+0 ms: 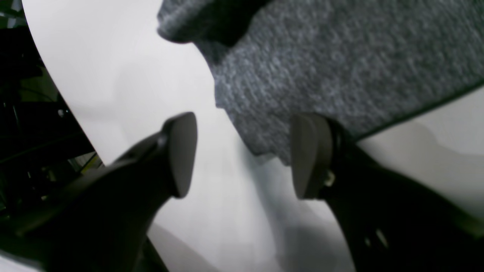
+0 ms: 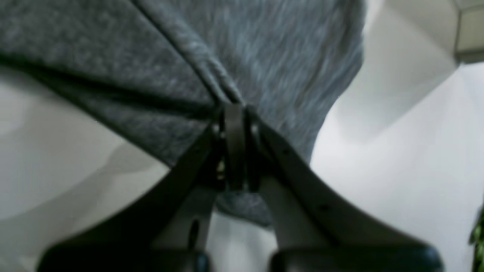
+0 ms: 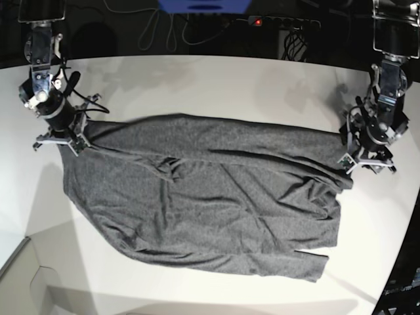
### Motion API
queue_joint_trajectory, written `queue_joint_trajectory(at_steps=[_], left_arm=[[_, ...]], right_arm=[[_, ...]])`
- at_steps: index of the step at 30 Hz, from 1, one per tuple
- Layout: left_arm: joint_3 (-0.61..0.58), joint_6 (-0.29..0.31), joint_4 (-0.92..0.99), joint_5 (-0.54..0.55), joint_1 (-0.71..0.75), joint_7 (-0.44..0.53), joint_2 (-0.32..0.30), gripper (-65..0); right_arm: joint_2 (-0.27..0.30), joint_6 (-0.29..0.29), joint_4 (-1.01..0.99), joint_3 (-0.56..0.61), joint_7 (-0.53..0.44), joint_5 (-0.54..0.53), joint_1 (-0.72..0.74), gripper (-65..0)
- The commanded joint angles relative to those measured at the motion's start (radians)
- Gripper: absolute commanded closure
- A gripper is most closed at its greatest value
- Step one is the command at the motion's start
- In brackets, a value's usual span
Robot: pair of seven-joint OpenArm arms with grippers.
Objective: Layout the t-shirt on the table in an organized manner, then fold the t-shirt properly
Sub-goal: 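Pull the held shirt edge with the right gripper away from the left gripper, then hold the shirt edge taut with both grippers, spreading it wider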
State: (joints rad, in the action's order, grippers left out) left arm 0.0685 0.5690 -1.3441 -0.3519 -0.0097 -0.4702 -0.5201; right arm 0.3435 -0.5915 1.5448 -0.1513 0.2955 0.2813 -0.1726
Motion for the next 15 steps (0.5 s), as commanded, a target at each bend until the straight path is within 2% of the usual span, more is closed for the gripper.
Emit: queue_joint_trajectory(at_steps=[1, 4, 9, 12, 15], left_arm=[[0.007, -0.01, -0.01, -0.002, -0.013, 0.004, -0.016, -38.0], [0.009, -0.01, -0.015, 0.0, -0.016, 0.004, -0.018, -38.0], [0.009, -0.008, -0.058, 0.001, -0.016, 0.004, -0.018, -38.1], [0.009, -0.01, -0.102, 0.0, -0.014, 0.004, -0.018, -42.2], [0.009, -0.007, -0.17, -0.005, -0.006, -0.005, -0.018, -47.7]], right_arm=[[0.018, -0.002, 0.018, -0.006, -0.017, -0.004, 0.015, 0.0], [0.039, -0.002, 0.023, -0.008, -0.017, -0.004, 0.011, -6.4], [0.039, -0.002, 0.036, -0.038, -0.017, -0.006, -0.003, -25.6], [-0.002, -0.002, 0.062, -0.09, -0.025, -0.006, -0.009, -32.8], [-0.03, -0.002, 0.108, -0.14, -0.026, -0.006, -0.011, -36.1]])
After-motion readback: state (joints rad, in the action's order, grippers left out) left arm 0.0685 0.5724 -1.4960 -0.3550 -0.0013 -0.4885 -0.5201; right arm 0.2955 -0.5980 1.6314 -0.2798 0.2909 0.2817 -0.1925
